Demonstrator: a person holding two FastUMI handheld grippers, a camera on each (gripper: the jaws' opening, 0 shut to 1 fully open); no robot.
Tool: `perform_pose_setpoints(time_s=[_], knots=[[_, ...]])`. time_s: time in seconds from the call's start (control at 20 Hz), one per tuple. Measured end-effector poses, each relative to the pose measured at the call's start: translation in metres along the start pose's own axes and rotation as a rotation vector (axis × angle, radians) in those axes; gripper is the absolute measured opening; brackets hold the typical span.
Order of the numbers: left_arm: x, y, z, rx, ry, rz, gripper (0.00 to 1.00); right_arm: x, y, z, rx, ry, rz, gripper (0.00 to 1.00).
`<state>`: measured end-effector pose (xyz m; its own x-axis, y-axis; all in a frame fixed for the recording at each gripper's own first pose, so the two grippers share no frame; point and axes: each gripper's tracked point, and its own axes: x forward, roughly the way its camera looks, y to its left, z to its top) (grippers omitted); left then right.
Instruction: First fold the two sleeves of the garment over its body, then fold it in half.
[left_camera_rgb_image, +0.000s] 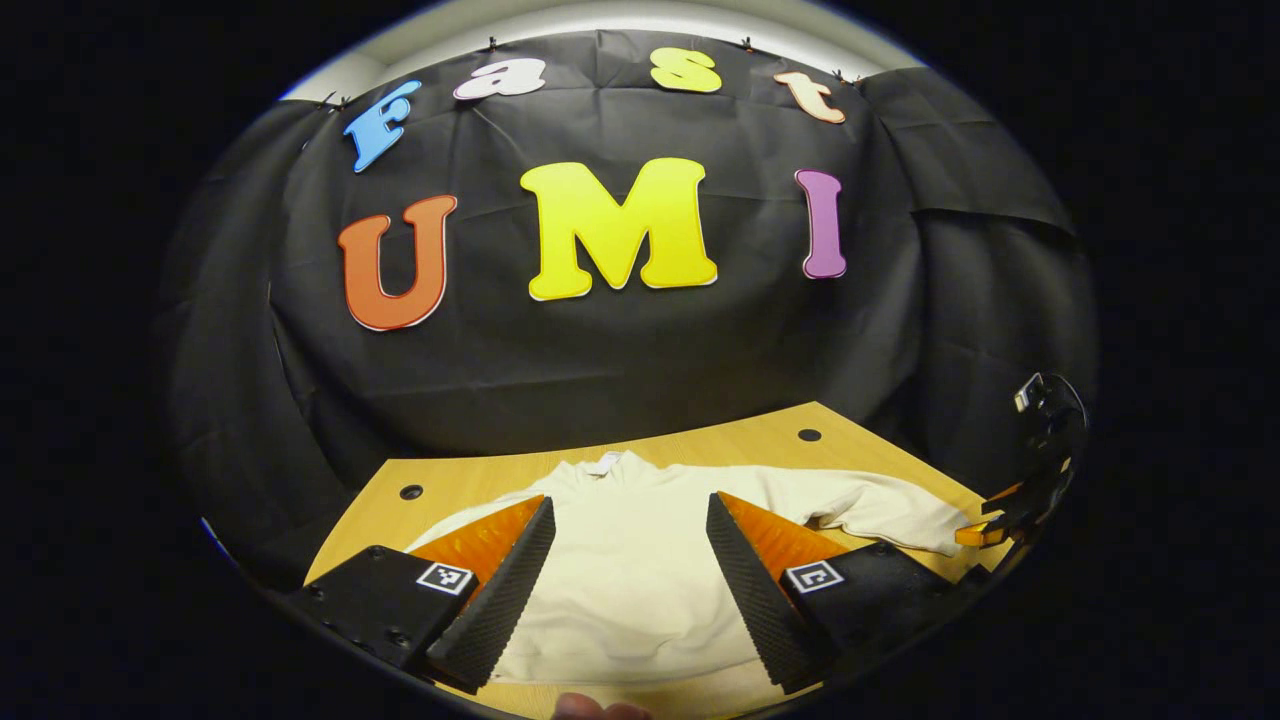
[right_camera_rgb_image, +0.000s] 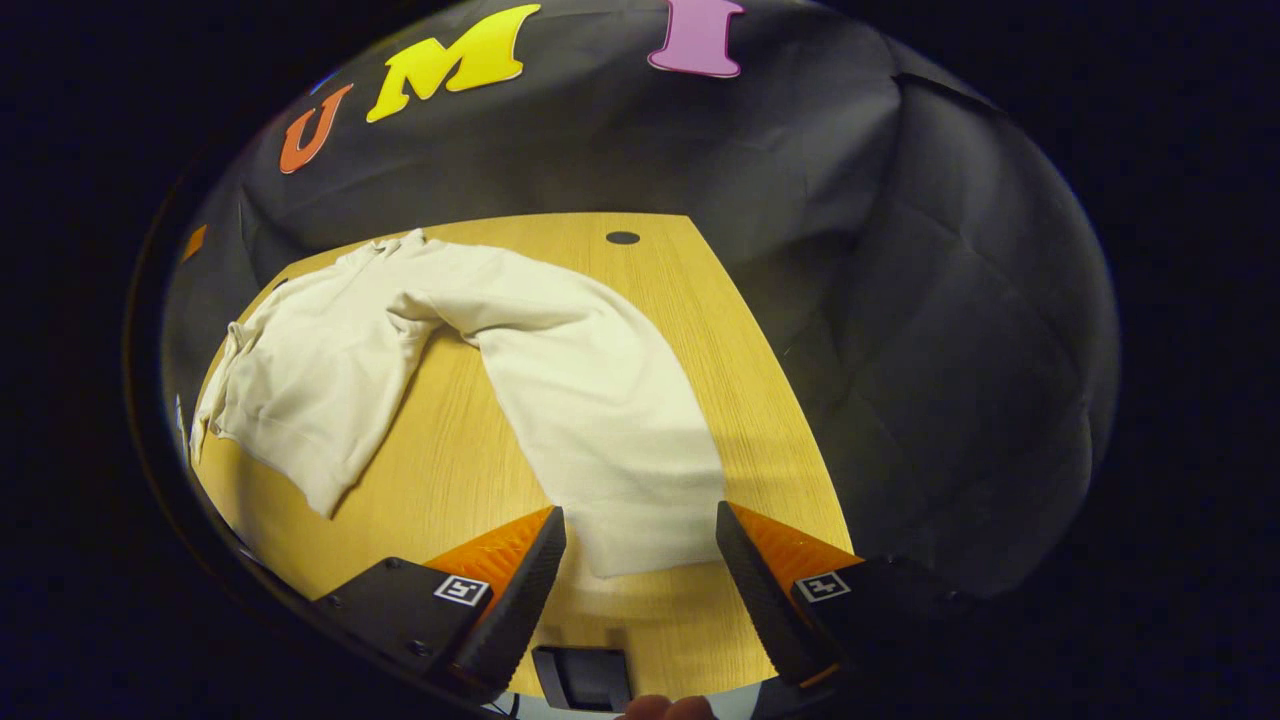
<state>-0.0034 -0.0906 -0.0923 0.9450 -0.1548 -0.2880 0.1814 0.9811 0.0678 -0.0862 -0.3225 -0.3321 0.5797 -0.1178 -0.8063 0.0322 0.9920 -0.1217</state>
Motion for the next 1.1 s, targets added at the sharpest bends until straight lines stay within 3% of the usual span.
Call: perform_pose_setpoints(time_s=[0.4, 0.65, 0.8, 0.85, 0.9, 0.95, 1.1], knots=[[0.000, 0.005, -0.013, -0.009, 0.047, 0.014, 0.97, 0.033, -0.009, -0.012, 0.008, 0.115, 0.015, 0.95], [-0.002, 0.011, -0.016, -0.017, 0.054, 0.029, 0.98, 0.037, -0.011, -0.015, 0.071, 0.153, 0.083, 0.93], [-0.002, 0.016, -0.015, -0.020, 0.049, 0.040, 0.98, 0.038, -0.012, -0.016, 0.033, 0.140, 0.106, 0.88], [-0.003, 0.018, -0.013, -0.018, 0.042, 0.047, 0.98, 0.039, -0.014, -0.015, 0.044, 0.137, 0.102, 0.84], [-0.002, 0.018, -0.013, -0.017, 0.042, 0.044, 0.98, 0.040, -0.016, -0.013, 0.069, 0.141, 0.090, 0.72], [-0.002, 0.018, -0.014, -0.017, 0.043, 0.042, 0.98, 0.042, -0.018, -0.013, 0.087, 0.144, 0.081, 0.67], [-0.005, 0.022, -0.015, -0.016, 0.039, 0.049, 0.98, 0.042, -0.021, -0.009, 0.107, 0.151, 0.069, 0.28]])
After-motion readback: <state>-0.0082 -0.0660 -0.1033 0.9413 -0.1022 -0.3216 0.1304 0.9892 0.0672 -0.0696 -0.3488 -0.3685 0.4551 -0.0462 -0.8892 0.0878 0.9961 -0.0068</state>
